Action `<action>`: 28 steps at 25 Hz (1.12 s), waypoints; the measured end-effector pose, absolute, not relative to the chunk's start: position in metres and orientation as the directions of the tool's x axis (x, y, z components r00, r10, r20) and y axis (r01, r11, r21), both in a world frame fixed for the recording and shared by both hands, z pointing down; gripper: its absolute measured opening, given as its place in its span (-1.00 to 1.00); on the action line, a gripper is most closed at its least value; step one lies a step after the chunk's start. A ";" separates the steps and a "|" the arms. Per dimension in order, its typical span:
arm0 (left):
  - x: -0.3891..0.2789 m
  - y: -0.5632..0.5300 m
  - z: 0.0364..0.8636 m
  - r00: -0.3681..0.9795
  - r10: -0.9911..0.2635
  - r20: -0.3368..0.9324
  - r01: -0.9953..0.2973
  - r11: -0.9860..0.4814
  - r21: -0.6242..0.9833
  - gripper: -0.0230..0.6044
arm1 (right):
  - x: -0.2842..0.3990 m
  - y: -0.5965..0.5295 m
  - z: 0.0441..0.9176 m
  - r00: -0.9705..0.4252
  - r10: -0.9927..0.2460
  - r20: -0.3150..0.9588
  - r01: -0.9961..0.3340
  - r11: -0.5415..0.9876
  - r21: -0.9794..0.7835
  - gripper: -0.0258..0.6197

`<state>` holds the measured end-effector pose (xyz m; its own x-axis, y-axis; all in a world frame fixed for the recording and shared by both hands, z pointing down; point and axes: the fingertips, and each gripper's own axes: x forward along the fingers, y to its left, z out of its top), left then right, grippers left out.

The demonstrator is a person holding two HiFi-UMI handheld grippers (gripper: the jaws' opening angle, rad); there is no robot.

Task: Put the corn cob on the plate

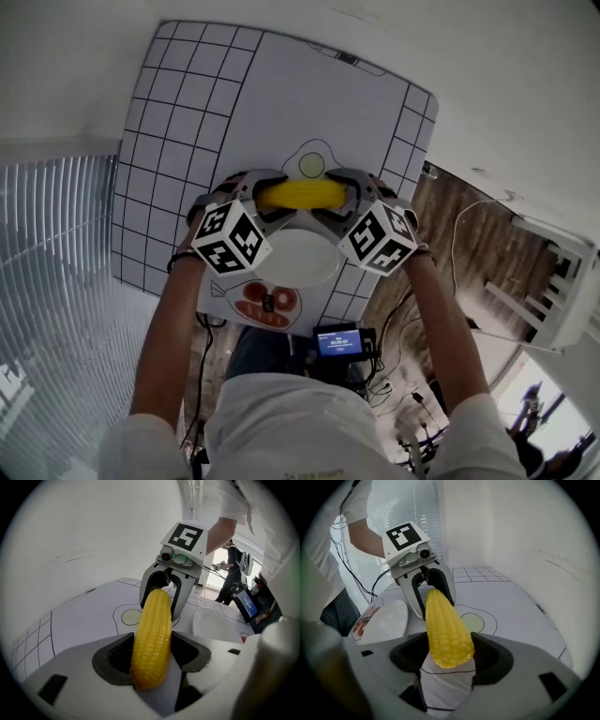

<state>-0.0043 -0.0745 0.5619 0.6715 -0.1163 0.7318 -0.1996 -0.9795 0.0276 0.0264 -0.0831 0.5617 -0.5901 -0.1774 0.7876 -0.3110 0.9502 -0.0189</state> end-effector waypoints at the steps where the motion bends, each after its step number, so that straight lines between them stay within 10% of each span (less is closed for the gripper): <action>1: -0.005 -0.074 0.562 0.669 -0.113 0.734 -0.196 -0.980 0.028 -0.13 | 0.026 -0.083 0.561 -0.588 -0.175 0.790 -0.307 0.951 -0.017 -0.03; 28: -0.004 -0.066 0.525 0.613 -0.104 0.784 -0.133 -0.991 -0.027 -0.14 | 0.028 -0.074 0.522 -0.560 -0.246 0.791 -0.323 0.944 0.065 -0.04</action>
<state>-0.0038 -0.0659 0.5253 0.6125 -0.1041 0.7836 -0.1334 -0.9907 -0.0274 0.0279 -0.0742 0.5215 -0.5605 -0.2457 0.7909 -0.3229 0.9442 0.0646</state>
